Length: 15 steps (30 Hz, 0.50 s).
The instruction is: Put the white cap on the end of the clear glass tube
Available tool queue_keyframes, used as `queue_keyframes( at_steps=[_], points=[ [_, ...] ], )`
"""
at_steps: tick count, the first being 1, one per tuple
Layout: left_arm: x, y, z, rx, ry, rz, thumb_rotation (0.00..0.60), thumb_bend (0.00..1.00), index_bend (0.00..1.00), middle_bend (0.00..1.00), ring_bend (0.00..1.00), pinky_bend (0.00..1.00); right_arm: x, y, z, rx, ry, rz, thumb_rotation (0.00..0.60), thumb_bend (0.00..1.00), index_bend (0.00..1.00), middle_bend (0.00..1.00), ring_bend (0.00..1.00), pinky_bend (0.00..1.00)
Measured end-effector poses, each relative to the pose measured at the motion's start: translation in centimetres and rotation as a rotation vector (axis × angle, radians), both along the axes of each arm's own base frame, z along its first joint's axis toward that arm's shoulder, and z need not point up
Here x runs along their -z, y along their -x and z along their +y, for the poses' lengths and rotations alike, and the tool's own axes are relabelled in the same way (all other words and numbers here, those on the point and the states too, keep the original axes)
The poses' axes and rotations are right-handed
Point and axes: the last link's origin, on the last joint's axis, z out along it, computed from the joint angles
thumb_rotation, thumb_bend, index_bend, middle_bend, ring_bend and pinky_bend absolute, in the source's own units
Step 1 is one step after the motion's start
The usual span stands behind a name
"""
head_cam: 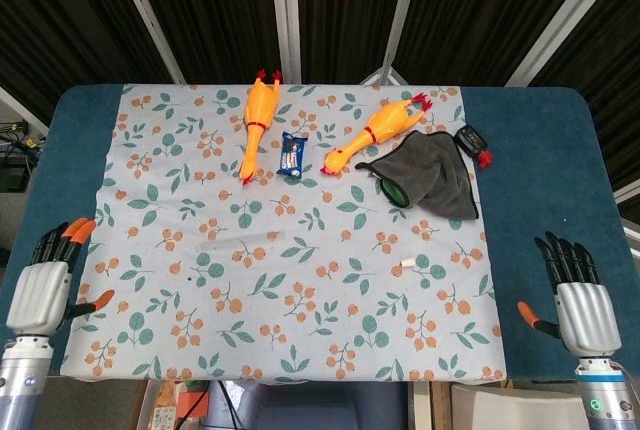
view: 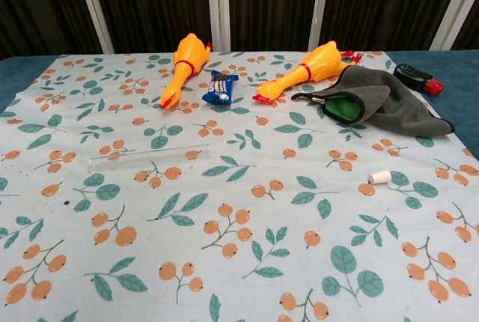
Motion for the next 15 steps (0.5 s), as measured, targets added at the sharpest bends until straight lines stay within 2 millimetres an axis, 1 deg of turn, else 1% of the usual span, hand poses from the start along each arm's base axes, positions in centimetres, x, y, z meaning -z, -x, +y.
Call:
queue_keyframes(
  at_steps=[5,8,12,15],
  points=[
    [1.9,-2.7,3.3,0.002,0.018,0.003,0.6,0.27,0.2,0.2,0.0,0.0,-0.1,0.1,-0.1,0.0,0.004,-0.01,0.6,0.26,0.0,0.0,0.0,0.0],
    [3.7,-4.3,5.2,0.0,0.032,0.012,0.6,0.29,0.25,0.26,0.0,0.0,-0.2,0.2,-0.2,-0.001,0.007,-0.013,0.6,0.26,0.0,0.0,0.0,0.0],
    [6.5,-6.2,7.5,-0.013,0.056,0.032,0.6,0.3,0.29,0.27,0.0,0.0,-0.2,0.3,-0.3,-0.002,0.004,-0.018,0.6,0.26,0.0,0.0,0.0,0.0],
    [8.3,-7.2,8.8,-0.035,0.074,0.032,0.6,0.31,0.32,0.29,0.0,0.0,-0.1,0.3,-0.3,-0.002,0.004,-0.023,0.6,0.26,0.0,0.0,0.0,0.0]
  ],
)
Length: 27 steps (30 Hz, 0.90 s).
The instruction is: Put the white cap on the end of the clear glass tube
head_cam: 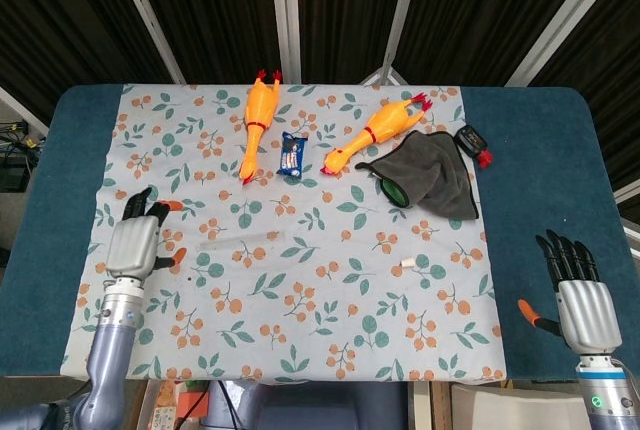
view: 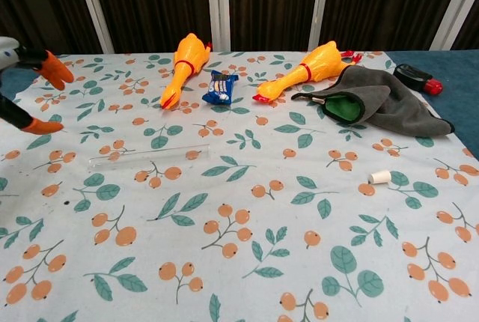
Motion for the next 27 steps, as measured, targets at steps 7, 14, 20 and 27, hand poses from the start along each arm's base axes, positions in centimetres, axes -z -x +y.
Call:
queue_keyframes(
  at_steps=[7,14,20,27],
  points=[
    [3.7,-1.9,2.0,-0.044,0.036,0.006,0.6,0.32,0.37,0.31,0.0,0.0,0.1,0.0,0.0,0.004,-0.004,-0.006,0.6,0.26,0.0,0.0,0.0,0.0],
    [7.0,-2.9,2.3,-0.081,0.082,0.011,0.6,0.35,0.39,0.33,0.0,0.0,0.1,0.0,-0.1,0.008,-0.006,-0.011,0.6,0.26,0.0,0.0,0.0,0.0],
    [8.8,-3.3,2.6,-0.097,0.091,0.023,0.6,0.37,0.41,0.35,0.0,0.0,0.1,0.0,-0.1,0.01,-0.006,-0.017,0.6,0.26,0.0,0.0,0.0,0.0],
    [10.3,-4.0,2.9,-0.112,0.099,0.018,0.6,0.37,0.44,0.36,0.0,0.0,0.1,0.0,-0.1,0.009,-0.009,-0.023,0.6,0.26,0.0,0.0,0.0,0.0]
  ],
)
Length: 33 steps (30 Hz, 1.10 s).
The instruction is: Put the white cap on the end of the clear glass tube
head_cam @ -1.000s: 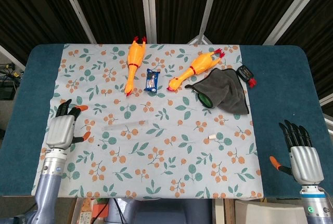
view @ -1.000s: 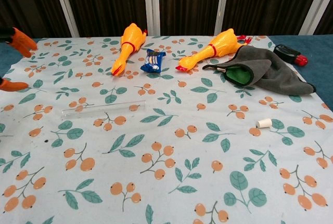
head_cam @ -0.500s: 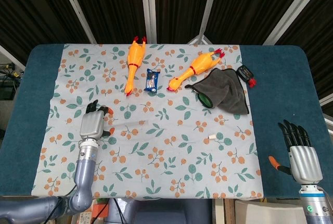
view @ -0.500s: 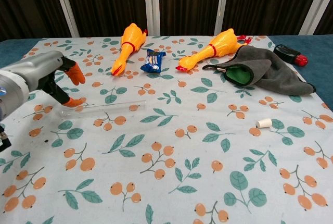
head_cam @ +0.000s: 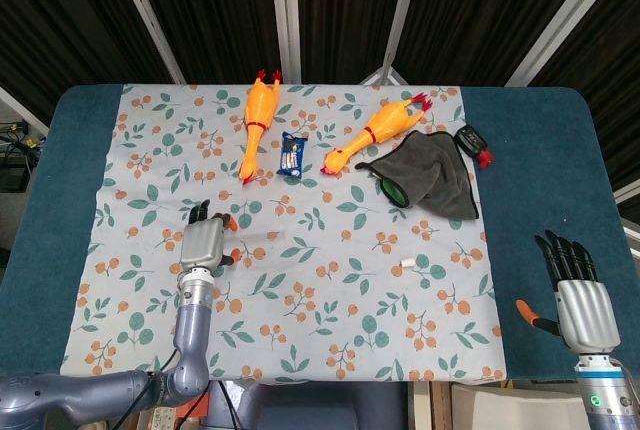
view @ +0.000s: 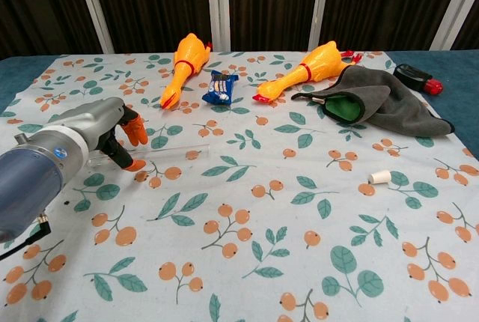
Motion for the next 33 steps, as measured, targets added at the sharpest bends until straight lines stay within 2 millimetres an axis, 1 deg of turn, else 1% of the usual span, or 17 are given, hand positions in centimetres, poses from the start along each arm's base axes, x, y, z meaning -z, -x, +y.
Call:
queue_keyframes(
  at_steps=[5,13,23,27,29,33],
  points=[
    [0.6,-0.3,0.3,-0.009,0.001,-0.002,0.6,0.38,0.47,0.36,0.0,0.0,-0.1,0.1,0.0,0.0,-0.001,-0.005,0.6,0.26,0.0,0.0,0.0,0.0],
    [1.1,-0.1,0.6,-0.025,-0.005,0.002,0.6,0.42,0.48,0.36,0.0,0.0,-0.1,0.2,-0.1,0.004,-0.001,-0.016,0.6,0.26,0.0,0.0,0.0,0.0],
    [1.7,-0.1,0.5,-0.033,0.012,0.008,0.6,0.44,0.49,0.36,0.0,0.0,0.0,0.0,-0.1,0.002,-0.001,-0.018,0.6,0.26,0.0,0.0,0.0,0.0],
    [1.9,-0.1,0.5,-0.036,0.019,0.01,0.6,0.52,0.53,0.37,0.0,0.0,0.0,0.0,-0.1,0.003,0.0,-0.023,0.6,0.26,0.0,0.0,0.0,0.0],
    [2.0,-0.1,0.5,-0.036,0.016,0.01,0.6,0.57,0.55,0.39,0.0,0.0,0.0,0.0,-0.1,0.001,0.0,-0.025,0.6,0.26,0.0,0.0,0.0,0.0],
    [2.0,-0.3,0.5,-0.032,0.008,0.006,0.6,0.66,0.58,0.42,0.0,0.0,0.0,0.0,-0.1,0.001,-0.001,-0.029,0.6,0.26,0.0,0.0,0.0,0.0]
  ],
)
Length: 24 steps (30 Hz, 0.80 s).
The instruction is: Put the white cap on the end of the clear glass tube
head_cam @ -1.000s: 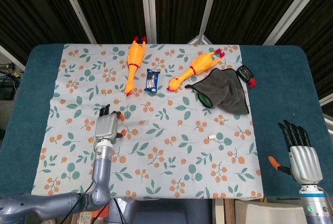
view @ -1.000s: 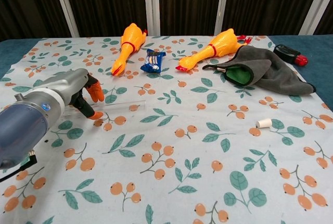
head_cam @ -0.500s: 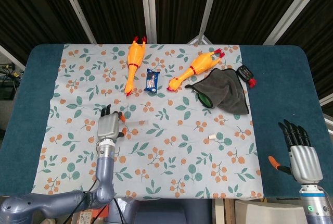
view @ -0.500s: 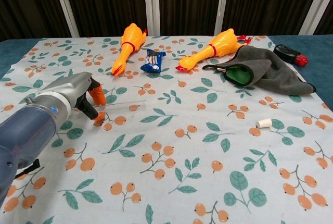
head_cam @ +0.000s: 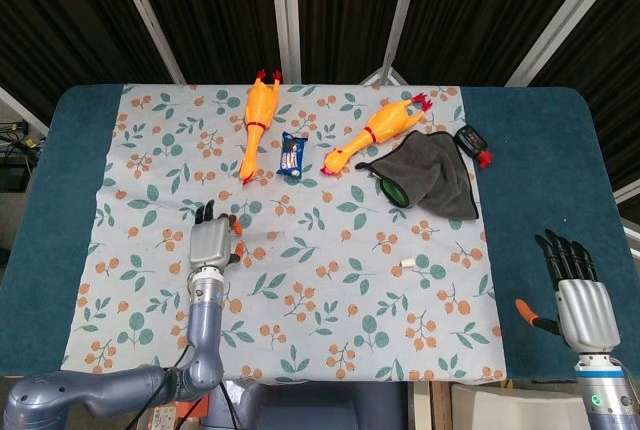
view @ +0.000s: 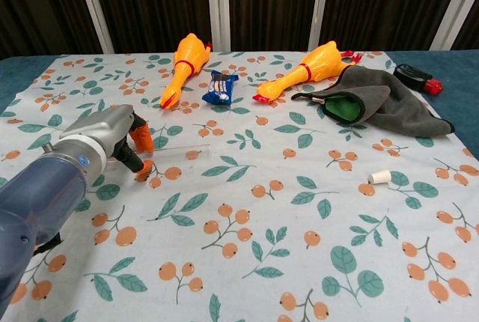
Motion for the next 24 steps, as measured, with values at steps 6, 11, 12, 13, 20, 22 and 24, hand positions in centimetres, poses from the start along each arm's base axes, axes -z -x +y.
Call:
queue_keyframes(
  at_steps=[6,11,12,13,20,22,24],
  points=[
    [-0.5,-0.5,0.1,0.015,-0.018,-0.028,0.6,0.75,0.59,0.43,0.01,0.0,0.0,0.0,0.1,0.003,-0.001,-0.01,0.6,0.26,0.0,0.0,0.0,0.0],
    [-1.2,-1.0,0.3,0.032,-0.03,-0.054,0.6,0.77,0.59,0.44,0.01,0.0,0.0,-0.1,0.2,-0.004,0.002,-0.018,0.6,0.26,0.0,0.0,0.0,0.0],
    [-1.4,-1.1,0.4,0.038,-0.032,-0.06,0.6,0.77,0.59,0.44,0.01,0.0,0.0,-0.1,0.2,-0.005,0.002,-0.016,0.6,0.26,0.0,0.0,0.0,0.0],
    [-1.6,-1.2,0.4,0.043,-0.033,-0.065,0.6,0.78,0.59,0.44,0.01,0.0,0.0,-0.1,0.2,-0.006,0.001,-0.014,0.6,0.26,0.0,0.0,0.0,0.0],
    [-2.8,-1.9,0.8,0.099,-0.036,-0.109,0.6,0.79,0.6,0.45,0.01,0.0,0.1,-0.4,0.2,-0.014,-0.002,-0.001,0.6,0.26,0.0,0.0,0.0,0.0],
    [-3.1,-2.1,0.9,0.119,-0.032,-0.128,0.6,0.79,0.6,0.45,0.01,0.0,0.3,-0.5,0.1,-0.017,-0.003,0.004,0.6,0.26,0.0,0.0,0.0,0.0],
    [-3.4,-2.2,1.1,0.145,-0.031,-0.146,0.6,0.79,0.61,0.46,0.01,0.0,0.4,-0.6,-0.1,-0.021,-0.007,0.014,0.6,0.26,0.0,0.0,0.0,0.0]
  ],
)
